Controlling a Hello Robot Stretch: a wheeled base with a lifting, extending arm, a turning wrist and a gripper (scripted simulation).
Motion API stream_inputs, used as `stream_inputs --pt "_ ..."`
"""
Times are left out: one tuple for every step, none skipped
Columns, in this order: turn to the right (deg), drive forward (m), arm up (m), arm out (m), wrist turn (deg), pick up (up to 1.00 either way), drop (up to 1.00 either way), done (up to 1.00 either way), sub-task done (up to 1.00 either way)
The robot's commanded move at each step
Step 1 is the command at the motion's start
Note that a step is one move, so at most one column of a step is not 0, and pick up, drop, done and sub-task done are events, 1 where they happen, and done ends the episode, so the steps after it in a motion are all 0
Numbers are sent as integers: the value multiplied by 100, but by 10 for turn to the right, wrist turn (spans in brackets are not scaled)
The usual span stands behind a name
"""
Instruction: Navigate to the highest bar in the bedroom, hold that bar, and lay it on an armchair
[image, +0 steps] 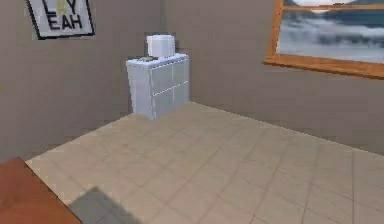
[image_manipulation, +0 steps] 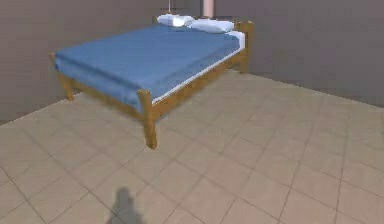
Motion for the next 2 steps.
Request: stream_inputs --pt "450 0 0 0 0 0 0 0 0" --pt "390 0 0 0 0 0 0 0 0"
